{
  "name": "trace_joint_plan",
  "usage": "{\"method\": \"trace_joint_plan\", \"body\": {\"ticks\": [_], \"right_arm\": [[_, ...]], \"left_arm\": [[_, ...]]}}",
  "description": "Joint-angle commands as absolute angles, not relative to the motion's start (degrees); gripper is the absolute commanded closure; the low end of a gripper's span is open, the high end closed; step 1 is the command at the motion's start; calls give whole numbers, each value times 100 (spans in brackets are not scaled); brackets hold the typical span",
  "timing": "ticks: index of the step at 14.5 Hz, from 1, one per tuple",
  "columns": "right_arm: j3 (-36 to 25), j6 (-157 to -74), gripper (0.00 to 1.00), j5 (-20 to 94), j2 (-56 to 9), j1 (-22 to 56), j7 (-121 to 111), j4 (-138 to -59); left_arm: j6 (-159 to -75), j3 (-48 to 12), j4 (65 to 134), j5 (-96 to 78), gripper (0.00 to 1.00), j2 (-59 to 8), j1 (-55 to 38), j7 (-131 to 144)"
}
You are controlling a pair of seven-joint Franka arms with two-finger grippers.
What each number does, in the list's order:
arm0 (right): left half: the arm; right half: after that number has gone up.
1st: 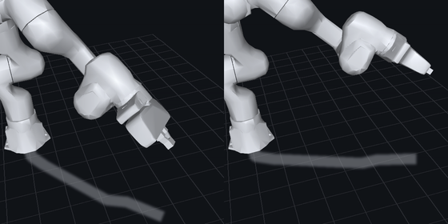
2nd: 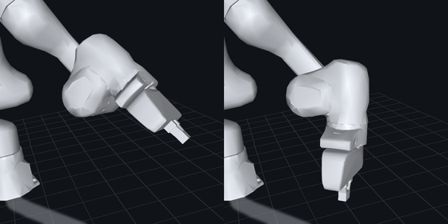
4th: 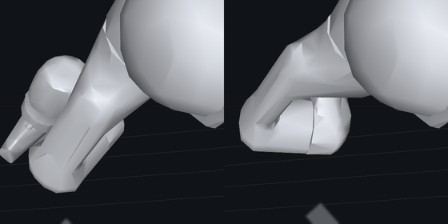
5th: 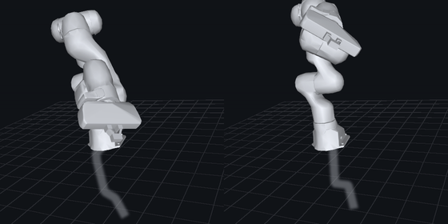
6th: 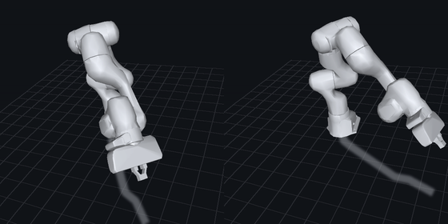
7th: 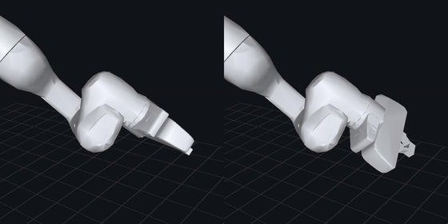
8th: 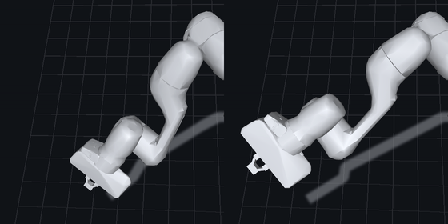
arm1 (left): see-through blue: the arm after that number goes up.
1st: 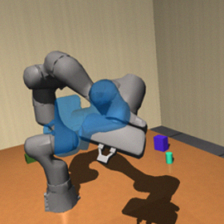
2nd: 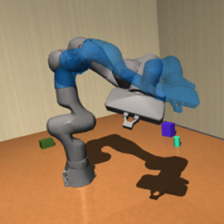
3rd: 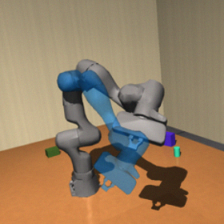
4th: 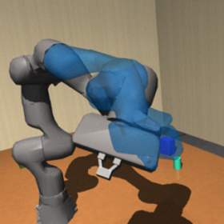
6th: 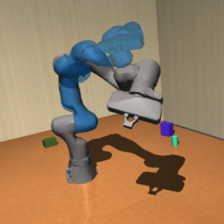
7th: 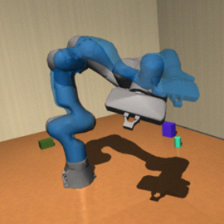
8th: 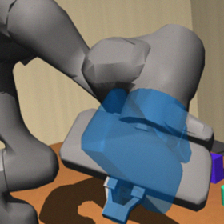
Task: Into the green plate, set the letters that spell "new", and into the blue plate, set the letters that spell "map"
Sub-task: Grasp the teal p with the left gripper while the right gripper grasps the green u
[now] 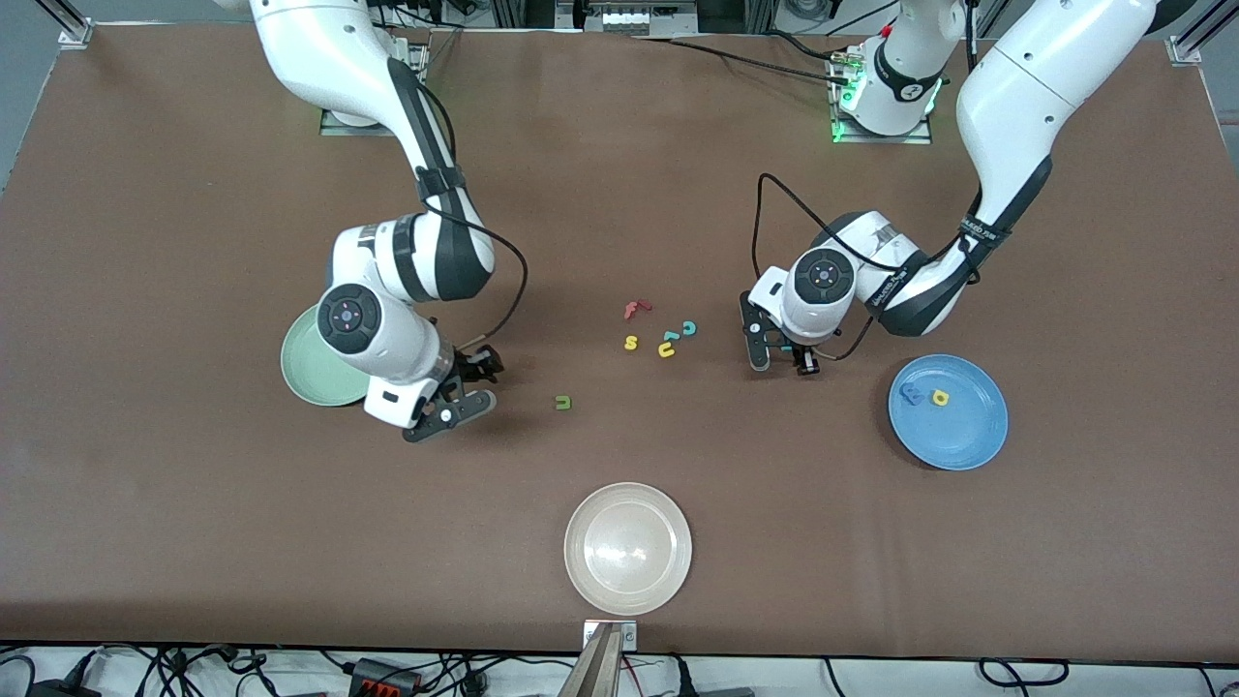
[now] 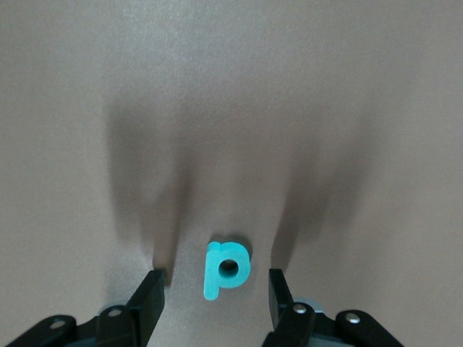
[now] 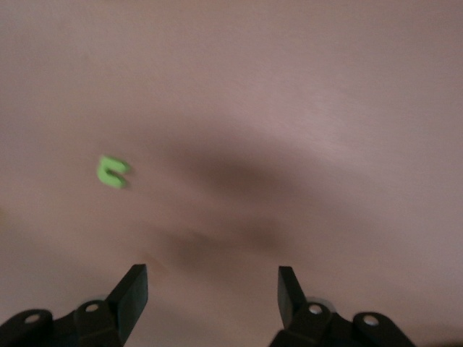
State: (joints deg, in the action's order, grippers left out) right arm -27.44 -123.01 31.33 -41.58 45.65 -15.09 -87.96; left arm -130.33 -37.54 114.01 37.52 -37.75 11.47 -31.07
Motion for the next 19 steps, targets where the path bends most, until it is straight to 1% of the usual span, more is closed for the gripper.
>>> {"method": "trace_joint_plan", "body": {"ticks": [1,2,3,4,5,6,7,9,11,13,16,18,19], "right_arm": [[-2760,-12506,29,3366,-4552,4701,-628,-8508],[-2768,-12533,30,3358,-4631,4789,-154,-8482],[-2769,-12542,30,3349,-4710,4860,207,-8429],[-2769,-12481,30,3270,-4807,4904,481,-8237],[-2769,-12463,31,3043,-4895,4965,840,-8079],[-2769,-12472,31,2745,-4991,5070,1296,-8025],[-2760,-12463,31,2525,-5114,5123,1710,-7859],[-2751,-12410,31,2514,-5290,5133,2134,-7577],[-2742,-12419,32,2522,-5492,5133,2468,-7244],[-2629,-12428,32,2523,-5712,5124,2767,-6883],[-2593,-12498,34,2514,-5818,5124,2821,-6856],[-2593,-12507,35,2470,-5871,5124,2760,-6838],[-2593,-12507,36,2435,-5888,5124,2742,-6838]], "left_arm": [[-13087,-3771,11470,3911,44,-3691,1090,-3120],[-13087,-3771,11470,3911,52,-3700,1090,-3120],[-13087,-3771,11470,3911,56,-3700,1090,-3120],[-13087,-3771,11470,3911,65,-3700,1081,-3155],[-13087,-3771,11461,3920,77,-3700,1081,-3173],[-13087,-3771,11461,3920,86,-3700,1081,-3173],[-13087,-3771,11461,3920,92,-3691,1098,-3182],[-13017,-3788,11417,3920,92,-3604,1151,-3199],[-12938,-3797,11400,3911,92,-3306,1326,-3304],[-12518,-3814,11277,3885,92,-3060,1546,-3375],[-11955,-3876,10926,3858,92,-2900,2002,-3375],[-11900,-3850,10680,3867,92,-2918,2380,-3384],[-11918,-3824,10566,3858,88,-2961,2591,-3366]]}}
